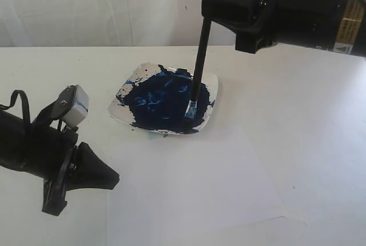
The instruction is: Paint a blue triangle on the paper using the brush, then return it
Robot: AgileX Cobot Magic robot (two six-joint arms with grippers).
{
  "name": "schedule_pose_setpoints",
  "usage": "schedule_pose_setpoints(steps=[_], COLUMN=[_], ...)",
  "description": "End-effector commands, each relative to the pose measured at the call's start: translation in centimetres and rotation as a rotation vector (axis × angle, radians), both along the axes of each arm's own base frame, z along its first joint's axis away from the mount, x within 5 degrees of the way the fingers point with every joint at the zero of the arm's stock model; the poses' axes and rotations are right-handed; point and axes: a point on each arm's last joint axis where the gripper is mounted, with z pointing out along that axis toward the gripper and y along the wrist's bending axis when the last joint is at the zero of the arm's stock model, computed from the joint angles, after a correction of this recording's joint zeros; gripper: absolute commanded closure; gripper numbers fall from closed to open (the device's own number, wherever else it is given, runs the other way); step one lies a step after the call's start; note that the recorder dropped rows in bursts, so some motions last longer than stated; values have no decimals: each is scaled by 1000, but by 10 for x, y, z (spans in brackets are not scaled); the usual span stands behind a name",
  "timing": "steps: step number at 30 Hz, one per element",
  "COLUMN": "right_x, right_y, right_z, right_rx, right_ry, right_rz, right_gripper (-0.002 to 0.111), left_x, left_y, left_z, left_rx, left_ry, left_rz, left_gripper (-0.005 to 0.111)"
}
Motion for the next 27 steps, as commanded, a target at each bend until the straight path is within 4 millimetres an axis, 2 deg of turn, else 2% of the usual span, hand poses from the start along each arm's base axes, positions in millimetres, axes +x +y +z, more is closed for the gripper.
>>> schedule_pose_setpoints(steps=[1, 7, 11, 13, 27], right_x=[0, 3, 5, 5, 8], right_y=[3, 10, 12, 12, 14], right_z=[-6, -20, -26, -26, -41], right_rx=[2, 38, 34, 34, -39], right_ry=[-25, 13, 32, 31, 31], right_rz=[67, 178, 190, 190, 224], right_gripper=[108, 108, 108, 108, 108], left_x=[4, 8, -11, -16, -17], left_y=[-3, -11, -38, -46, -47], left_z=[-7, -20, -35, -38, -39], left_rx=[-13, -15, 218, 260, 275], left_ry=[26, -67, -102, -107, -107], left_rz=[10, -63, -163, -167, -177], left_gripper=[107, 107, 107, 107, 107])
